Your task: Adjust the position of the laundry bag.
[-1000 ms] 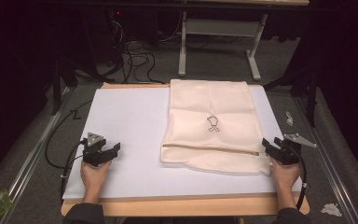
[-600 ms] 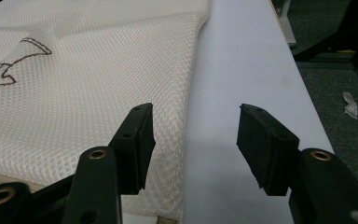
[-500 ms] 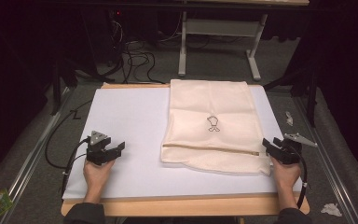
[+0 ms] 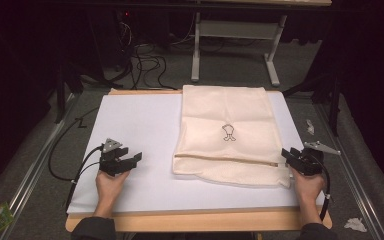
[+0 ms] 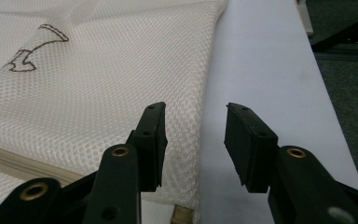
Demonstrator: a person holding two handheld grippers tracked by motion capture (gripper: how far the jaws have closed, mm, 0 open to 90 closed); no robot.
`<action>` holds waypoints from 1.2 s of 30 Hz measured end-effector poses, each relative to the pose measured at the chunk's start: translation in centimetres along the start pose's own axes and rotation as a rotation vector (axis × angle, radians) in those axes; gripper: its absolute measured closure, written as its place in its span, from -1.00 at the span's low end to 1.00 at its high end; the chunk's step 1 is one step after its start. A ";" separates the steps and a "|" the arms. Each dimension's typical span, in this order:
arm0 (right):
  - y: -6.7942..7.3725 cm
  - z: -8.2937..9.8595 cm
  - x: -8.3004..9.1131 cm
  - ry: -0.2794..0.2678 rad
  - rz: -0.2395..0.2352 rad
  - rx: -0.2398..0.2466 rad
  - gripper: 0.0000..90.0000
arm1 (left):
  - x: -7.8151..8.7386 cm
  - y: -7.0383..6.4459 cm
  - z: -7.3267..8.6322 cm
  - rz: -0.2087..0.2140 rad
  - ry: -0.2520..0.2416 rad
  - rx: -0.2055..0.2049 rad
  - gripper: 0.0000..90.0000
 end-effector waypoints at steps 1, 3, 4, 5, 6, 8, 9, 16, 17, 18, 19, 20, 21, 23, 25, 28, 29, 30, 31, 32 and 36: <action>0.0 0.0 0.0 0.004 -0.004 0.004 0.34 | 0.0 -0.2 -0.1 0.002 0.004 -0.009 -0.16; 0.1 -0.1 0.0 0.005 -0.014 0.007 0.34 | 0.0 -0.6 -0.3 0.015 0.006 -0.012 -0.15; 0.2 -0.1 0.1 0.010 -0.016 0.007 0.34 | 0.0 -0.7 -0.4 0.020 0.007 -0.013 -0.15; 0.2 -0.2 0.1 0.017 -0.018 0.011 0.35 | 0.0 -0.9 -0.4 0.028 0.009 -0.016 -0.15; 0.2 -0.2 0.2 0.020 -0.020 0.012 0.35 | 0.0 -0.9 -0.4 0.028 0.009 -0.016 -0.15; 0.3 -0.2 0.2 0.021 -0.023 0.009 0.35 | -0.1 -1.2 -0.7 0.043 0.008 -0.007 -0.15; 0.4 -0.2 0.2 0.035 -0.029 0.011 0.34 | -0.1 -1.4 -0.8 0.044 0.011 -0.013 -0.15; 0.3 -0.1 0.4 0.048 -0.010 0.007 0.29 | -0.6 -3.7 -1.7 0.091 0.026 -0.038 -0.16; 0.3 -0.2 0.4 0.050 -0.017 0.007 0.29 | -0.7 -4.0 -1.8 0.097 0.030 -0.042 -0.16; 0.3 -0.2 0.4 0.050 -0.017 0.007 0.29 | -0.7 -4.0 -1.8 0.097 0.030 -0.042 -0.17; 0.3 -0.3 0.4 0.054 -0.024 0.011 0.27 | -0.8 -4.3 -1.9 0.099 0.031 -0.045 -0.17; 0.3 -0.3 0.5 0.060 -0.024 0.007 0.27 | -0.9 -4.5 -2.0 0.102 0.035 -0.049 -0.17; 0.4 -0.3 0.4 0.072 -0.027 0.001 0.26 | -1.0 -4.9 -2.2 0.113 0.040 -0.050 -0.17; 0.4 -0.3 0.3 0.083 -0.038 -0.017 0.25 | -1.2 -5.4 -2.5 0.121 0.040 -0.052 -0.17; 0.3 -0.3 0.3 0.090 -0.041 -0.023 0.25 | -1.2 -5.6 -2.6 0.124 0.042 -0.053 -0.17; 0.5 -0.4 0.0 0.112 -0.051 -0.033 0.25 | -1.6 -7.0 -3.2 0.159 0.041 -0.055 -0.18; 0.5 -0.5 0.0 0.119 -0.051 -0.031 0.25 | -1.7 -7.3 -3.3 0.161 0.043 -0.052 -0.18; 0.5 -0.5 0.0 0.119 -0.051 -0.031 0.25 | -1.7 -7.3 -3.3 0.161 0.043 -0.052 -0.18; 0.6 -0.6 -0.1 0.127 -0.048 -0.039 0.25 | -1.9 -7.5 -3.4 0.162 0.048 -0.060 -0.19; 0.5 -0.6 -0.1 0.128 -0.049 -0.040 0.25 | -2.1 -7.7 -3.5 0.166 0.049 -0.054 -0.19; 0.5 -0.6 -0.3 0.149 -0.048 -0.049 0.24 | -2.6 -8.3 -3.6 0.182 0.065 -0.043 -0.20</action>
Point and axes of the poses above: each handheld gripper's, and its own axes: x roughly backward along the jaws, z roughly out of its underside, y roughly to its left, the point moved 4 cm from there along -x, roughly forward along the jaws, and after that the axes turned 13 degrees about -z, right-handed, at the moved point
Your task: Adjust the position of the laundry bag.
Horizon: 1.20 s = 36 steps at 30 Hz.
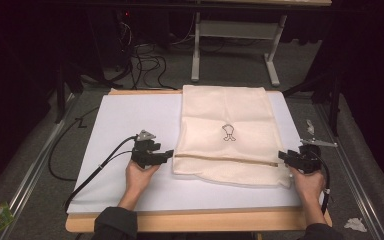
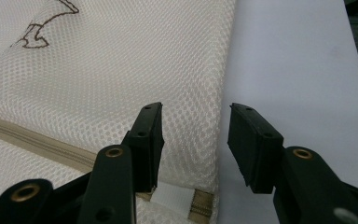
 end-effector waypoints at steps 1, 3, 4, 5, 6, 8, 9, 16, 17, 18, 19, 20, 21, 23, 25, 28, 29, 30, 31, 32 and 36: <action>0.0 0.0 -0.1 0.004 0.001 0.000 0.24 | -0.2 -0.3 0.0 0.003 0.006 -0.005 -0.20; -0.1 0.0 -0.1 0.009 0.003 -0.005 0.23 | -0.5 -0.5 -0.1 0.002 0.018 -0.010 -0.20; -0.1 0.0 -0.2 0.012 0.002 -0.005 0.22 | -0.7 -0.6 -0.1 0.003 0.022 -0.013 -0.20; -0.1 0.0 -0.2 0.018 0.003 -0.005 0.22 | -0.7 -0.6 -0.1 0.003 0.022 -0.013 -0.20; 0.0 -0.1 -0.3 0.018 0.003 -0.004 0.22 | -1.1 -0.7 -0.3 0.002 0.031 -0.013 -0.20; 0.0 -0.1 -0.3 0.022 0.005 -0.004 0.22 | -1.2 -0.8 -0.4 0.000 0.034 -0.011 -0.20; 0.1 -0.2 -0.4 0.026 0.004 -0.004 0.21 | -1.7 -1.0 -0.5 0.009 0.046 0.002 -0.20; 0.0 -0.3 -0.6 0.043 0.004 -0.007 0.22 | -3.2 -1.8 -0.9 -0.003 0.077 -0.008 -0.19; 0.0 -0.3 -0.7 0.042 0.001 -0.011 0.22 | -3.5 -1.7 -0.9 -0.006 0.086 -0.008 -0.18; 0.0 -0.3 -0.8 0.046 -0.003 -0.012 0.23 | -3.7 -1.8 -0.9 -0.007 0.092 -0.009 -0.16; 0.0 -0.3 -0.9 0.051 -0.004 -0.013 0.23 | -3.8 -1.8 -0.8 -0.012 0.100 -0.010 -0.16; 0.0 -0.3 -1.0 0.052 -0.006 -0.014 0.24 | -4.0 -1.8 -0.8 -0.014 0.101 -0.010 -0.15; -0.1 -0.2 -1.0 0.058 -0.007 -0.015 0.25 | -4.0 -1.8 -0.8 -0.014 0.101 -0.010 -0.13; -0.1 -0.2 -1.1 0.057 -0.006 -0.022 0.26 | -4.2 -1.9 -0.7 -0.015 0.103 -0.005 -0.10; -0.2 -0.2 -1.3 0.066 -0.004 -0.018 0.31 | -4.6 -1.9 -0.6 -0.013 0.109 -0.005 -0.01; -0.2 -0.2 -1.4 0.075 0.001 -0.018 0.38 | -4.9 -2.0 -0.4 -0.014 0.118 -0.009 0.03; -0.2 -0.1 -1.3 0.084 0.003 -0.019 0.40 | -5.0 -2.1 -0.4 -0.019 0.116 -0.020 0.05; -0.3 -0.1 -1.4 0.081 0.006 -0.016 0.43 | -5.0 -2.1 -0.5 -0.025 0.118 -0.027 0.05; -0.3 -0.1 -1.5 0.085 0.004 -0.015 0.45 | -5.0 -2.1 -0.5 -0.025 0.118 -0.027 0.06; -0.3 0.0 -1.6 0.089 0.003 -0.014 0.47 | -5.1 -2.4 -0.6 -0.032 0.124 -0.048 0.08; -0.3 0.0 -1.7 0.099 0.008 -0.011 0.58 | -5.3 -2.9 -0.7 -0.048 0.120 -0.074 0.17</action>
Point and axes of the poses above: each handheld gripper's, and its own axes: x roughly backward along the jaws, z roughly out of its underside, y roughly to its left, the point moved 4 cm from there along -x, roughly forward along the jaws, and after that the axes turned 13 degrees about -z, right-handed, at the moved point
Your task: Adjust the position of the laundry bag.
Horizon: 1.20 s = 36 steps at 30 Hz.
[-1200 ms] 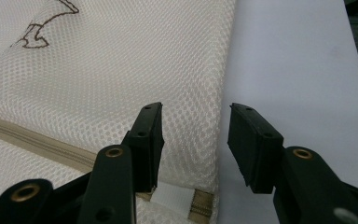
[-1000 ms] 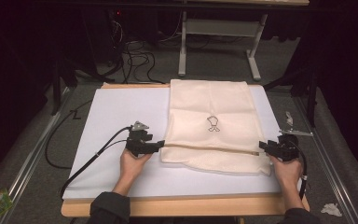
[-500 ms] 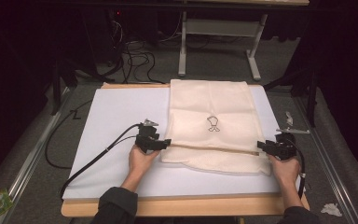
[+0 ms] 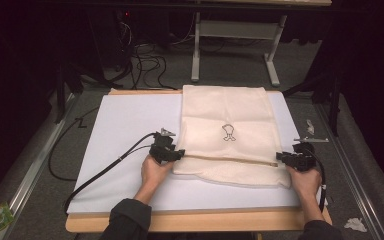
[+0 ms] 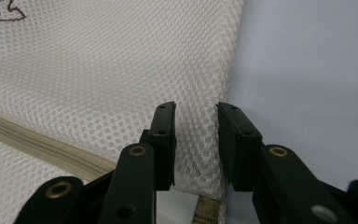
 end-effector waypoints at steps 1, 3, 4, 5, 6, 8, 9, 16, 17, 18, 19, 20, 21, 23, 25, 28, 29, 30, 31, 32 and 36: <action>0.0 0.0 0.0 0.000 0.000 0.000 0.58 | 0.0 0.0 0.0 0.000 0.000 0.000 0.21; 0.0 0.0 0.0 0.006 0.002 0.006 0.70 | 0.0 -0.1 0.0 -0.006 0.001 -0.017 0.28; 0.0 0.0 0.0 0.006 0.002 0.006 0.70 | 0.0 -0.1 0.0 -0.006 0.001 -0.017 0.34; 0.0 0.0 0.0 0.009 0.002 0.005 0.80 | -0.1 -0.4 0.0 -0.016 -0.008 -0.043 0.41; 0.0 0.0 -0.1 0.006 0.000 0.006 0.84 | -0.1 -0.6 0.0 -0.018 -0.013 -0.049 0.46; 0.2 -0.1 -0.1 0.011 0.002 0.014 0.90 | -0.1 -0.6 -0.1 -0.007 -0.015 -0.048 0.57; 0.2 -0.1 -0.2 0.013 0.006 0.019 0.92 | -0.2 -0.6 -0.1 0.003 -0.014 -0.046 0.61; 0.4 -0.3 0.1 0.001 -0.001 0.035 0.98 | 0.1 -0.7 -0.5 0.011 -0.032 -0.053 0.91; 0.5 -0.3 0.2 0.000 -0.004 0.038 0.98 | 0.1 -0.7 -0.5 0.011 -0.032 -0.053 0.92; 0.6 -0.4 0.3 -0.004 -0.004 0.041 0.98 | 0.2 -0.6 -0.5 0.009 -0.042 -0.049 0.92; 0.6 -0.5 0.3 -0.008 -0.005 0.047 0.98 | 0.2 -0.6 -0.5 0.009 -0.042 -0.049 0.92; 0.6 -0.5 0.3 -0.008 -0.005 0.047 0.98 | 0.3 -0.6 -0.5 0.010 -0.039 -0.051 0.92; 0.7 -0.6 0.5 -0.011 -0.011 0.051 0.98 | 0.4 -0.5 -0.6 0.005 -0.039 -0.052 0.93; 0.9 -0.7 0.5 -0.015 -0.021 0.054 0.98 | 0.9 -0.3 -0.8 0.002 -0.045 -0.057 0.93; 1.0 -0.7 0.5 -0.019 -0.021 0.057 0.98 | 1.0 -0.2 -0.9 0.001 -0.054 -0.056 0.93; 1.2 -0.7 0.3 -0.019 -0.025 0.060 0.99 | 1.3 0.1 -1.0 0.002 -0.051 -0.055 0.93; 1.4 -0.8 0.3 -0.022 -0.031 0.064 0.99 | 1.4 0.3 -0.9 -0.001 -0.050 -0.048 0.93; 1.5 -0.8 0.2 -0.022 -0.033 0.068 0.99 | 1.5 0.4 -0.9 -0.002 -0.053 -0.044 0.93; 1.6 -0.8 0.2 -0.023 -0.036 0.072 0.99 | 1.5 0.4 -0.9 -0.002 -0.053 -0.044 0.93; 1.6 -0.9 0.2 -0.026 -0.040 0.073 0.99 | 1.5 0.5 -0.8 -0.003 -0.052 -0.043 0.93; 1.8 -0.9 0.0 -0.022 -0.046 0.076 0.99 | 1.7 0.8 -0.7 -0.001 -0.049 -0.039 0.93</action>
Point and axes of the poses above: each handheld gripper's, and its own axes: x roughly backward along the jaws, z roughly out of its underside, y roughly to its left, the point moved 4 cm from there along -x, roughly forward along the jaws, and after that the axes turned 13 degrees about -z, right-handed, at the moved point
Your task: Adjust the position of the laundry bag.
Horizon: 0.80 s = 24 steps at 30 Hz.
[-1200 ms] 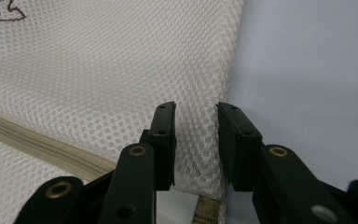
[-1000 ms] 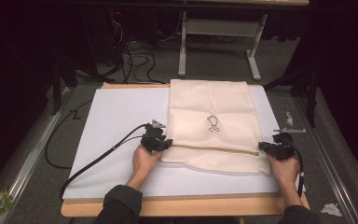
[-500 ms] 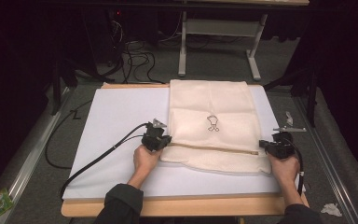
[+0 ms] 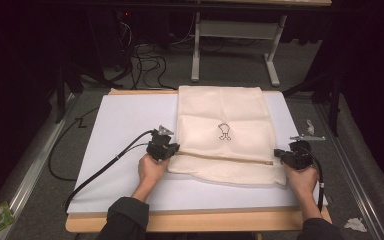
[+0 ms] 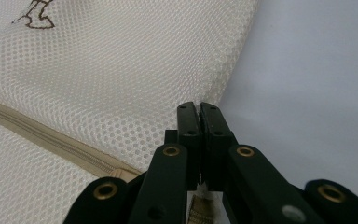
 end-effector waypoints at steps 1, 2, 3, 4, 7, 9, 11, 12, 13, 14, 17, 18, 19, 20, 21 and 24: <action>0.1 0.0 -0.1 -0.002 -0.003 0.002 0.99 | 0.1 0.3 0.0 0.006 -0.002 0.016 0.93; 0.1 0.0 -0.1 -0.002 -0.003 0.002 0.99 | 0.1 0.3 0.0 0.006 -0.002 0.016 0.93; 0.2 -0.1 -0.2 -0.002 -0.012 0.001 0.99 | 0.2 0.5 0.0 0.008 -0.004 0.025 0.93; 0.3 -0.1 -0.2 -0.004 -0.012 0.004 0.99 | 0.3 0.6 0.0 0.009 -0.005 0.027 0.93; 0.4 -0.2 -0.3 0.000 -0.013 0.011 0.99 | 0.4 0.7 0.1 0.006 -0.008 0.028 0.93; 0.5 -0.3 -0.3 0.002 -0.015 0.012 0.99 | 0.5 0.8 0.2 0.009 -0.004 0.025 0.93; 0.8 -0.5 -0.3 0.000 -0.023 0.015 0.99 | 0.6 1.2 0.2 0.008 -0.007 0.030 0.93; 0.9 -0.5 -0.4 -0.002 -0.026 0.017 0.99 | 0.7 1.2 0.2 0.007 -0.008 0.034 0.93; 1.0 -0.6 -0.4 0.000 -0.029 0.019 0.99 | 0.8 1.3 0.2 0.005 -0.010 0.035 0.93; 1.0 -0.6 -0.4 0.000 -0.030 0.024 0.99 | 0.9 1.4 0.2 0.005 -0.010 0.036 0.93; 1.3 -0.8 -0.6 0.002 -0.041 0.029 0.99 | 1.1 1.8 0.4 0.001 -0.008 0.040 0.93; 1.4 -0.9 -0.6 -0.001 -0.043 0.033 0.99 | 1.1 1.9 0.5 0.002 -0.006 0.041 0.93; 1.5 -0.9 -0.7 0.000 -0.048 0.034 0.99 | 1.1 2.0 0.7 0.001 -0.006 0.044 0.93; 1.6 -0.9 -0.8 0.001 -0.049 0.035 0.99 | 1.2 2.1 0.7 0.000 -0.005 0.044 0.93; 1.6 -0.9 -0.9 0.006 -0.051 0.035 0.99 | 1.2 2.1 0.8 -0.001 -0.004 0.044 0.93; 1.8 -0.9 -1.2 0.008 -0.055 0.036 0.99 | 1.3 2.3 0.9 -0.007 -0.003 0.043 0.93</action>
Point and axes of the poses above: each handheld gripper's, and its own axes: x roughly backward along the jaws, z roughly out of its underside, y roughly to its left, the point moved 4 cm from there along -x, roughly forward along the jaws, and after that the axes turned 13 degrees about -z, right-handed, at the moved point
